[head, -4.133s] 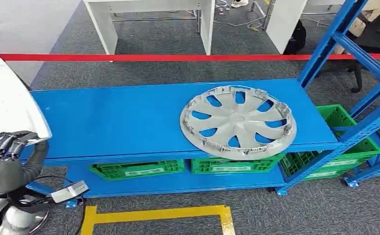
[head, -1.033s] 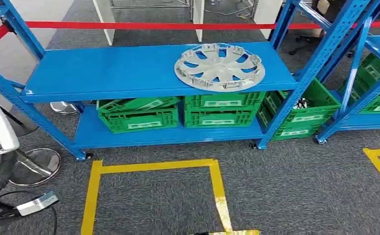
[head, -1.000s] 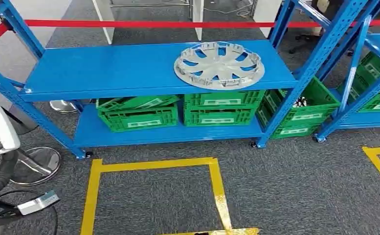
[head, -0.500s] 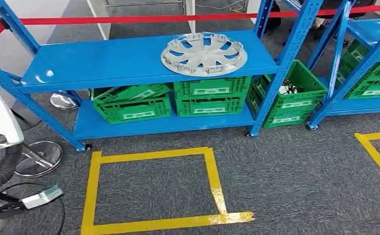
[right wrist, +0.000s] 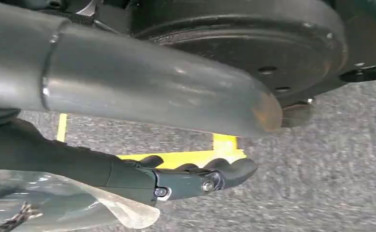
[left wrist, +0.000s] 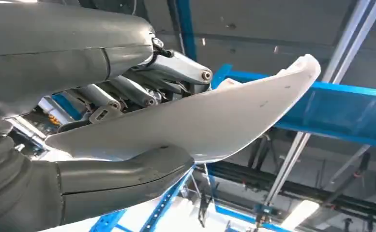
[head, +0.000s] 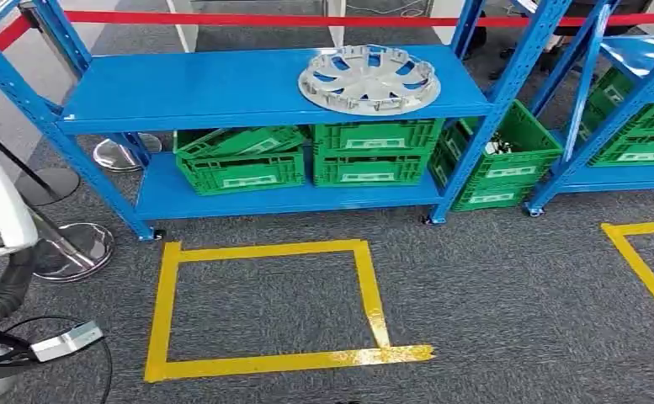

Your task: Take the parts from the cabinet and place them on the table.

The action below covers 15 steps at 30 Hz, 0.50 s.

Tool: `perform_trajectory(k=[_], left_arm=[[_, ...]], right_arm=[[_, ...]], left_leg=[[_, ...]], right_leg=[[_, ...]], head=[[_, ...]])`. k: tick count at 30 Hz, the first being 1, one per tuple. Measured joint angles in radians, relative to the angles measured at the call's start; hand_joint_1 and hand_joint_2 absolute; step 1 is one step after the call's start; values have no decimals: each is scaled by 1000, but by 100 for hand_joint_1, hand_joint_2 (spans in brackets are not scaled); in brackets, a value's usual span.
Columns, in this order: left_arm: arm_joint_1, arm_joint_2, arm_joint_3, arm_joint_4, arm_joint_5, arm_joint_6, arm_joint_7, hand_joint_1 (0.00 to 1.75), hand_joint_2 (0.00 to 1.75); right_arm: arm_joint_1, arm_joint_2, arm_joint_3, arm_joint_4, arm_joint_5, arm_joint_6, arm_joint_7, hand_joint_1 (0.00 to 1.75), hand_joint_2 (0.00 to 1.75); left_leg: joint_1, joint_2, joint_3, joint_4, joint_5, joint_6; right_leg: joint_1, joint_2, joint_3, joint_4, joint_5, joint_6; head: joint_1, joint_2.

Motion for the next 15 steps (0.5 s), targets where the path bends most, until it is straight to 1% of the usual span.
perform_trajectory(k=[1,2,3,4,5,6,8,9,10,11,12,13,14,15], left_arm=[[0,0,0,1,0,0,-1,175,175],[0,0,0,1,0,0,-2,175,175],[-1,0,0,2,0,0,-2,175,175],[-2,0,0,2,0,0,-2,175,175],[-5,1,0,2,-2,0,-2,175,175],[-7,1,0,2,-3,0,-1,175,175],[-11,2,-1,3,-6,0,0,175,175],[-12,3,-1,4,-6,0,0,175,175],[-13,5,-2,5,-6,0,1,175,175],[-16,7,-2,6,-8,0,2,175,175],[-17,8,-2,7,-9,0,2,175,175],[-17,8,-3,9,-9,0,4,175,175],[-17,9,-3,11,-9,0,5,175,175],[-17,10,-5,14,-10,0,8,175,175]], right_arm=[[0,0,0,0,1,0,-3,0,0],[-1,0,0,0,3,0,-5,0,0],[-2,0,0,0,6,0,-6,0,0],[-4,-1,0,0,6,1,-5,0,0],[-5,-2,0,0,7,3,-5,0,0],[-6,-3,0,0,7,5,-5,0,0],[-4,-3,0,0,10,6,-4,0,0],[-2,-2,0,0,13,8,-4,0,0],[-6,-2,0,0,16,8,-3,0,0],[-7,-2,-1,0,18,8,-3,0,0],[-8,-2,-1,0,19,8,-3,0,0],[-9,-2,-1,0,19,8,-4,0,0],[-8,-2,-1,0,20,8,-3,0,0],[-8,-2,-1,0,21,10,-3,0,0]], left_leg=[[-2,0,-13,4,8,-1],[-5,0,-27,8,15,-1],[-7,-1,-37,12,22,-2],[-6,0,-44,16,27,-5],[-10,0,-50,19,36,-11],[-7,2,-53,16,47,-15],[-4,2,-56,10,66,-24],[-6,1,-60,12,62,-31],[-3,-6,-68,31,18,-41],[0,-7,-82,82,-42,-47],[4,-7,-100,155,-102,-54],[9,-7,-117,239,-152,-59],[13,-7,-125,305,-171,-64],[18,-7,-114,328,-154,-68]], right_leg=[[1,0,32,-32,35,-4],[2,0,89,-109,76,-11],[5,1,152,-200,96,-21],[11,1,207,-291,74,-34],[12,0,244,-343,65,-37],[14,1,240,-344,68,-37],[17,2,229,-345,84,-44],[6,-1,215,-358,99,-50],[6,-5,210,-357,110,-56],[5,-6,191,-357,120,-63],[5,-6,186,-355,131,-63],[5,-6,169,-352,145,-62],[4,-6,150,-349,157,-59],[2,-6,129,-344,170,-56]], head=[[0,0],[0,0],[0,0],[-1,0],[-2,0],[-1,0],[-1,0],[0,0],[-2,0],[-9,0],[-10,0],[-11,0],[-11,0],[-10,0]])
